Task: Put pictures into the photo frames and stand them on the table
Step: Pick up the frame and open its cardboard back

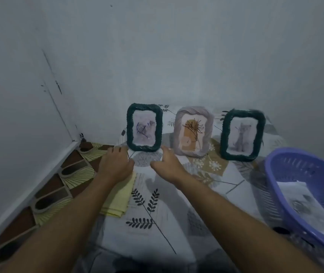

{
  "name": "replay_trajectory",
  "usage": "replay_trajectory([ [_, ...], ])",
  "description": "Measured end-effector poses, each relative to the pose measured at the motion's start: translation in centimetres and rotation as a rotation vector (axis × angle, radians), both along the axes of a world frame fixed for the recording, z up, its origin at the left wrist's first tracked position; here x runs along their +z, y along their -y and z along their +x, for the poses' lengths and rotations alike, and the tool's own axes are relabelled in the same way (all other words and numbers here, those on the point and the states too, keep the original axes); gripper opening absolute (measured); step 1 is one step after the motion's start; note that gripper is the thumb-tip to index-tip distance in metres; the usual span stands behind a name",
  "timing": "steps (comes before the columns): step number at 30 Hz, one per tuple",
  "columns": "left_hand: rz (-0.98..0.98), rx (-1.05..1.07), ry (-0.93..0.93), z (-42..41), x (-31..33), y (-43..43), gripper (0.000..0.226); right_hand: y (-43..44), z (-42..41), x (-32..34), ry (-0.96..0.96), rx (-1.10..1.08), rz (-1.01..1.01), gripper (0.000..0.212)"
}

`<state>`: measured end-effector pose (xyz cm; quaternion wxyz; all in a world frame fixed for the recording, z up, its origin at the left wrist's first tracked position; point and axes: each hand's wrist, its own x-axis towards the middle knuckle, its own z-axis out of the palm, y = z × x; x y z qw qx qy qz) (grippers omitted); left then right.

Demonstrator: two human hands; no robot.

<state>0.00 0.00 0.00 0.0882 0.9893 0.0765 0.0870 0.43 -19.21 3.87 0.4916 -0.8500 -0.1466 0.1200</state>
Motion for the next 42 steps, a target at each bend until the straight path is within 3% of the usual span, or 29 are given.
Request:
replay_trajectory([
  [4, -0.361, 0.091, -0.011, 2.9, -0.1, -1.1, 0.061, -2.7, 4.6, -3.9, 0.009, -0.053, 0.077, 0.073],
  [7, -0.579, 0.107, 0.012, 4.9, -0.7, -1.4, 0.064, -5.1, 11.5, -11.0, -0.006, -0.105, 0.07, 0.077],
  [11, -0.759, 0.132, 0.044, 6.6, -1.7, -2.0, 0.047, -7.1, 18.4, -16.9, -0.034, -0.22, 0.079, 0.101],
  [16, -0.806, 0.107, 0.048, 7.8, -2.0, -1.7, 0.042, -6.7, 13.7, -9.9, 0.002, -0.282, 0.157, 0.064],
  [22, -0.759, 0.176, 0.107, 7.5, -1.5, -1.7, 0.034, -5.0, 9.2, -5.1, -0.047, -0.241, 0.247, 0.043],
  [31, -0.929, 0.067, 0.246, 2.3, 2.7, 0.2, 0.023, -1.5, 3.4, 0.5, -0.101, -0.217, 0.314, 0.027],
  [42, -1.302, -0.082, 0.228, -6.2, 6.5, 8.2, 0.017, 6.7, -3.9, 4.5, -0.07, -0.259, 0.384, 0.033],
])
